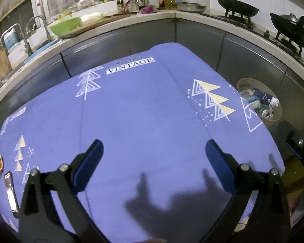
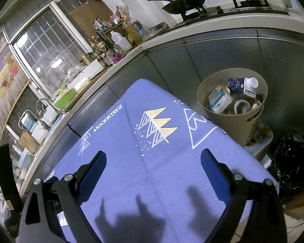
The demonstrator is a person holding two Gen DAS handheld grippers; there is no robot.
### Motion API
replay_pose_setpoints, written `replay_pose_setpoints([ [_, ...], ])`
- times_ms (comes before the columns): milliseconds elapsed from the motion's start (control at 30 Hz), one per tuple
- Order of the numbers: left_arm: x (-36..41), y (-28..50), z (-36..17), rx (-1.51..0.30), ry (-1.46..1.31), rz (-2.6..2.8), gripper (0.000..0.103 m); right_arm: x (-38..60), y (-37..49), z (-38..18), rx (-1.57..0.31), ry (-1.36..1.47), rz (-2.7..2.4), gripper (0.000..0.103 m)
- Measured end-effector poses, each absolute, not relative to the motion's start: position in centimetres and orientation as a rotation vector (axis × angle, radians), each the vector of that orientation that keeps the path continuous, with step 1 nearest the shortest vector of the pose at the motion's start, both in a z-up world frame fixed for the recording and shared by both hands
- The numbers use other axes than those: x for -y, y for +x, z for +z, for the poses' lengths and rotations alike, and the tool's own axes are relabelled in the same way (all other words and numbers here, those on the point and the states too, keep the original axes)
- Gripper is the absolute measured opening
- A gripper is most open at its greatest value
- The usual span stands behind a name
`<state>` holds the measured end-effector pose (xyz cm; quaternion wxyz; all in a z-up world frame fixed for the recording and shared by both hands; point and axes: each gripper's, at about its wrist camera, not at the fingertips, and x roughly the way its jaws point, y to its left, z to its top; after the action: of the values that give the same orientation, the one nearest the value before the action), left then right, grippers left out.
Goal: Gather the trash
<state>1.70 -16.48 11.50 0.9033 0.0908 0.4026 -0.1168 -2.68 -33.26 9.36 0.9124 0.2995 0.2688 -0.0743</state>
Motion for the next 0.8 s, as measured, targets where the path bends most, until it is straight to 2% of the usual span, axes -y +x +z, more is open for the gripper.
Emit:
replay_pose_setpoints([
  [800,16.8,1.8,10.6,-0.866,0.208,-0.241,0.097,33.6,-2.7,8.3,-0.564,0.632,-0.154,0.089],
])
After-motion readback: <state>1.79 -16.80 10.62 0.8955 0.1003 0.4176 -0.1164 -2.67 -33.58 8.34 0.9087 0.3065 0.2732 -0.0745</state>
